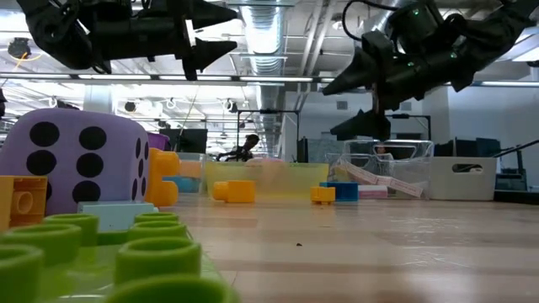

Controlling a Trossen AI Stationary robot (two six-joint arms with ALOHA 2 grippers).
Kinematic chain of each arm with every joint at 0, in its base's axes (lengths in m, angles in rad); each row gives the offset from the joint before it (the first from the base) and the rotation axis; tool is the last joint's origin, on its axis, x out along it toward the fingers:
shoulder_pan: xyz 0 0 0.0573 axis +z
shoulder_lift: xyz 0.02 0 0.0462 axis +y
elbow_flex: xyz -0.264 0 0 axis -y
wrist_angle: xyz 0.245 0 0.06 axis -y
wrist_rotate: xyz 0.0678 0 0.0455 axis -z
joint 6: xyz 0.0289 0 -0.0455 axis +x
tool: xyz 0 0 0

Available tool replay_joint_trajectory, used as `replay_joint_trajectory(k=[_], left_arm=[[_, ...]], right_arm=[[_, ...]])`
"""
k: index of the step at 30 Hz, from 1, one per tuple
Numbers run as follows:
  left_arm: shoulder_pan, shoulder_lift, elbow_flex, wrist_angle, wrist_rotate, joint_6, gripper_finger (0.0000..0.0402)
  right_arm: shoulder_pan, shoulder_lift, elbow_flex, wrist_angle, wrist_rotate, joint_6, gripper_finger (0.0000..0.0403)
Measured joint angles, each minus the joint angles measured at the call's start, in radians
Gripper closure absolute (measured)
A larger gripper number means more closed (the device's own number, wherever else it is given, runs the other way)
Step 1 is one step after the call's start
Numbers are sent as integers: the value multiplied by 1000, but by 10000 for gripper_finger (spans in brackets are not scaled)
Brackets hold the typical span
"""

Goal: Pick & Place Toys
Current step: Put the top small yellow game piece into the gray bin

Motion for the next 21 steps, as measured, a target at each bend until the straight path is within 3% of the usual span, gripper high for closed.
replay_joint_trajectory(k=[2,5,9,16,21], left_arm=[[0,0,0,-1,0,3,99],[0,0,0,-3,0,52,100],[0,0,0,-14,0,110,98],[0,0,0,-16,0,113,100],[1,0,0,-16,0,110,99]], right_arm=[[36,0,0,-3,64,-83,3],[117,0,0,-11,248,-220,3],[213,0,0,-36,474,-278,3],[333,0,-27,-39,682,-250,3],[411,0,-143,152,785,-211,3]])
